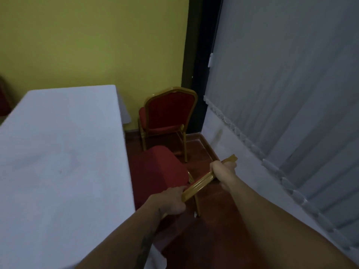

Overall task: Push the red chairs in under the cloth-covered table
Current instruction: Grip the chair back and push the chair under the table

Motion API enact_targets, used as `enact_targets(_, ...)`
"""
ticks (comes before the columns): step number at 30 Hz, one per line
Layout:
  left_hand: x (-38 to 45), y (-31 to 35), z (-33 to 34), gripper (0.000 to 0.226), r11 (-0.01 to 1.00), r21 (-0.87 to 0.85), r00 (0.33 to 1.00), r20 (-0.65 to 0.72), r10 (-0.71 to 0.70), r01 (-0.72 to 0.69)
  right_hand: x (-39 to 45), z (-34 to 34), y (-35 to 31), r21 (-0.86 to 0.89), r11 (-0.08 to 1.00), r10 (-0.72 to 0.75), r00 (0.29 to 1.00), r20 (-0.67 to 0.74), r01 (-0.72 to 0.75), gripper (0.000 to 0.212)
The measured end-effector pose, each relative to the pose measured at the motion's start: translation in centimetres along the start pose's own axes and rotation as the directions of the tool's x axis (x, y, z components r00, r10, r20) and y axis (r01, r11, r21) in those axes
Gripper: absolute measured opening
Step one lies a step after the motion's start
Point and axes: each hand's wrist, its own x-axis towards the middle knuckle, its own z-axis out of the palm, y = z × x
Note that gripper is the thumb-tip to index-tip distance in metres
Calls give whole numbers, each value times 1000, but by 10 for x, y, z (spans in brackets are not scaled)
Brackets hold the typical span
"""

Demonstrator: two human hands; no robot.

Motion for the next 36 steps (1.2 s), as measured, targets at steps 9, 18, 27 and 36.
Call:
enact_targets(9,31,60,22,75,967,-137,962,-143,-232,213,76,-28,-22,-107,988,-79,965,250,109,81)
enact_targets(18,51,120,41,71,926,-258,928,-181,-327,276,129,-48,-44,-278,941,-68,912,404,193,77)
enact_targets(27,73,126,30,101,899,-269,897,-186,-400,345,164,-53,-64,-337,912,-26,853,521,233,81)
enact_targets(36,88,137,17,78,848,-376,856,-213,-471,373,191,-23,-85,-355,883,-45,808,588,308,87)
